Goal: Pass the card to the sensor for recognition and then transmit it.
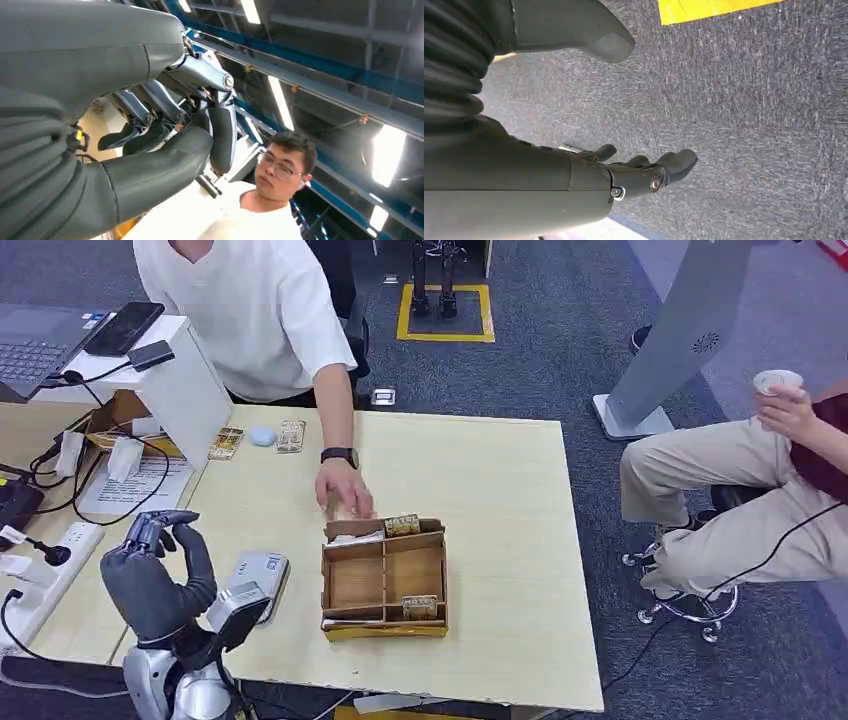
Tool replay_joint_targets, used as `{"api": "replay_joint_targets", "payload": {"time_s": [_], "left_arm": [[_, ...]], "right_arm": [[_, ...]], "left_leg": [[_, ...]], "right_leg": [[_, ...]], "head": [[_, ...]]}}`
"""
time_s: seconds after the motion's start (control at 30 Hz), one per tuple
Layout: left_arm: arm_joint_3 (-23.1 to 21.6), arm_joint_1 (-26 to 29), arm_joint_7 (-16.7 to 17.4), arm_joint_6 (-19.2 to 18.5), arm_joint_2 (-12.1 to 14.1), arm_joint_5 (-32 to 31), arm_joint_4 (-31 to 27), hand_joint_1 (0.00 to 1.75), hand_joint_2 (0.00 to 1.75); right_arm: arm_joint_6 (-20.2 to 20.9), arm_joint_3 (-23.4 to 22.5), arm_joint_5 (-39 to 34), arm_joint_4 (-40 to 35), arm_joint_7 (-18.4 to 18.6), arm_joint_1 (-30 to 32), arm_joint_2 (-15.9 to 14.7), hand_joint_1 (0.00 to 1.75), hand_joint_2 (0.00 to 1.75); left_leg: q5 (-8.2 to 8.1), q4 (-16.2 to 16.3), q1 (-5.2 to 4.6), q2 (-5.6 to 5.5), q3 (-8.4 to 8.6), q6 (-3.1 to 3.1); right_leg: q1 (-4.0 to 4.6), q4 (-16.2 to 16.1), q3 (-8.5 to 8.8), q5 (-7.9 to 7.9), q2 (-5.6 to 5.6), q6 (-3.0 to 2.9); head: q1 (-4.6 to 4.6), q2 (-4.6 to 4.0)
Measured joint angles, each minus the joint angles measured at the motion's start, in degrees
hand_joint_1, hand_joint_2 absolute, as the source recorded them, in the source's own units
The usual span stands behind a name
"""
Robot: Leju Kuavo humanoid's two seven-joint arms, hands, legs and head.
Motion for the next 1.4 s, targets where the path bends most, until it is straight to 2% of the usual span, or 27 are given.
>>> {"api": "replay_joint_targets", "payload": {"time_s": [0.2,0.23,0.27,0.37,0.43,0.53,0.7,0.8,0.97,1.4], "left_arm": [[0.83,0.14,-0.42,0.0,-0.04,0.7,-0.04,1.71,1.75],[0.81,0.14,-0.46,0.0,-0.04,0.7,-0.04,0.12,1.75],[0.83,0.14,-0.61,0.0,-0.07,0.66,-0.04,0.0,1.75],[0.83,0.18,-0.41,-0.02,-0.09,-0.75,-0.02,0.0,1.75],[0.81,0.29,-1.63,-0.02,-0.13,-3.71,-0.02,0.0,1.75],[0.57,1.08,-6.77,-0.02,-0.26,-1.95,-0.02,0.0,1.75],[0.13,2.46,-11.76,-0.02,-0.35,0.94,0.0,0.0,1.75],[-2.17,3.9,-12.31,-0.02,-0.24,0.98,-0.02,0.0,1.75],[-5.53,7.38,-12.33,-0.02,0.13,-3.02,-1.6,0.0,1.75],[-8.29,11.39,-12.33,-0.02,1.42,-6.1,-2.82,0.0,1.75]], "right_arm": [[0.0,0.0,0.44,0.04,0.15,0.0,0.07,0.0,1.75],[0.0,0.0,0.48,0.04,0.2,-0.01,0.07,0.0,1.75],[0.0,0.0,0.61,0.04,0.3,-0.01,0.07,0.0,1.75],[0.0,0.0,0.59,0.07,0.06,-0.01,0.07,0.0,1.75],[0.0,0.0,0.59,0.07,-0.09,-0.02,0.11,0.0,1.75],[0.0,0.0,0.37,0.09,-0.11,-0.01,0.11,0.0,1.75],[0.0,0.0,-0.54,0.26,-0.72,0.01,0.11,0.0,1.75],[0.0,0.0,-1.25,0.35,-1.09,0.03,0.09,0.0,1.75],[0.0,0.0,-1.84,0.42,-1.73,0.19,0.09,0.0,1.75],[0.0,0.0,-2.14,0.44,-1.7,0.34,0.07,0.0,1.75]], "left_leg": [[0.0,0.0,-0.03,0.0,0.0,0.0],[0.0,0.0,-0.03,0.0,0.0,0.0],[0.0,0.0,-0.03,0.0,0.01,0.0],[0.0,0.0,-0.03,0.01,0.01,0.0],[0.0,0.0,-0.03,0.0,0.01,0.0],[-0.01,0.0,-0.03,0.01,0.01,0.0],[-0.01,0.0,-0.03,0.01,0.01,0.0],[-0.01,0.0,-0.03,0.01,0.0,0.01],[-0.02,0.0,-0.04,0.01,0.0,0.01],[-0.02,0.0,-0.02,0.02,0.01,-0.01]], "right_leg": [[0.0,-0.01,0.0,0.0,0.0,0.0],[0.0,-0.01,0.0,0.0,0.0,0.0],[0.0,-0.01,0.0,0.0,0.0,0.0],[0.01,-0.01,-0.01,0.0,0.01,0.0],[0.01,-0.01,-0.01,0.0,0.0,0.0],[0.01,-0.01,-0.02,0.0,0.03,0.0],[0.0,-0.02,-0.02,0.0,0.03,0.0],[0.0,-0.02,-0.01,0.0,0.03,0.0],[0.0,-0.02,-0.02,0.0,0.02,0.01],[0.01,-0.01,-0.02,-0.01,0.02,0.0]], "head": [[0.0,0.0],[0.0,0.0],[0.0,0.0],[0.0,0.0],[0.0,0.02],[-0.02,0.0],[0.0,0.0],[0.0,0.02],[0.0,0.0],[0.0,0.0]]}}
